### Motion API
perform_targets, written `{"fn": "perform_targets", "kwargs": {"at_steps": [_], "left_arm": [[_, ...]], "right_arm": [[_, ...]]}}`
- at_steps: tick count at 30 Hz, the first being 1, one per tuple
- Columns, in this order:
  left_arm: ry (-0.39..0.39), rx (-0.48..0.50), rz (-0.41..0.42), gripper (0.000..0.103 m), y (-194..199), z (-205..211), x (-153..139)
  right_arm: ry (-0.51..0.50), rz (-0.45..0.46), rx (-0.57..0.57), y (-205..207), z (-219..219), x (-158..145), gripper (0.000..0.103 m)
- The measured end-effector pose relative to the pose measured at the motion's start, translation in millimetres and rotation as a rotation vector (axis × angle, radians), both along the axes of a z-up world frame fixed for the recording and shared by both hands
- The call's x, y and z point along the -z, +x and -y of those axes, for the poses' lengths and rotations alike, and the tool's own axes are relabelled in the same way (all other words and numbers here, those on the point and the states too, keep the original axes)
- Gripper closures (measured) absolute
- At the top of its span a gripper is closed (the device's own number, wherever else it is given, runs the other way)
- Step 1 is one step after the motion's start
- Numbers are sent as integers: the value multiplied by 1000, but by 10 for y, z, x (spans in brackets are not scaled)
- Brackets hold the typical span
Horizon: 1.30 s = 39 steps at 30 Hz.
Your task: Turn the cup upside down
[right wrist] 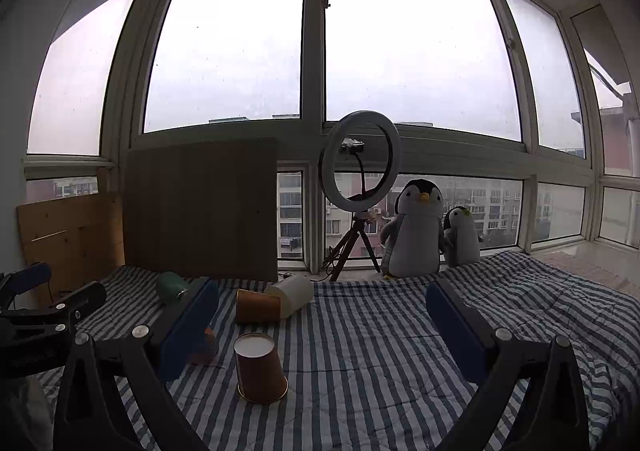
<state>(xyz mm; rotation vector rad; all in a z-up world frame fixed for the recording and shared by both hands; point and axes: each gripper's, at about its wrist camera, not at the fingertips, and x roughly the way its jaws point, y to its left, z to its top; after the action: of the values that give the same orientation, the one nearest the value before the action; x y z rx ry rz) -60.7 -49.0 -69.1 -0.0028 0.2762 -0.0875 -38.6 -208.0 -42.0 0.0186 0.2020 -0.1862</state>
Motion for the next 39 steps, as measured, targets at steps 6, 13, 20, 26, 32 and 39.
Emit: {"fn": "perform_targets", "kwargs": {"at_steps": [6, 13, 20, 26, 32, 39], "left_arm": [[-2, -4, -8, 1, 49, -14, 21], [-4, -13, -10, 1, 96, -27, 34], [-7, -15, -1, 1, 102, -30, 41], [-16, -22, 8, 1, 92, -46, 38], [-21, -32, 26, 1, 72, -59, 19], [-20, -35, 34, 1, 56, -66, -24]], "right_arm": [[1, -2, 0, 8, 0, 0, 1], [1, -4, 2, 49, -4, -7, 1], [-2, -9, 2, 68, -6, 2, 1], [6, -14, 9, 95, 15, 6, 1], [9, -20, 10, 116, 29, 20, 1], [10, -24, 10, 139, 33, 28, 1]]}}
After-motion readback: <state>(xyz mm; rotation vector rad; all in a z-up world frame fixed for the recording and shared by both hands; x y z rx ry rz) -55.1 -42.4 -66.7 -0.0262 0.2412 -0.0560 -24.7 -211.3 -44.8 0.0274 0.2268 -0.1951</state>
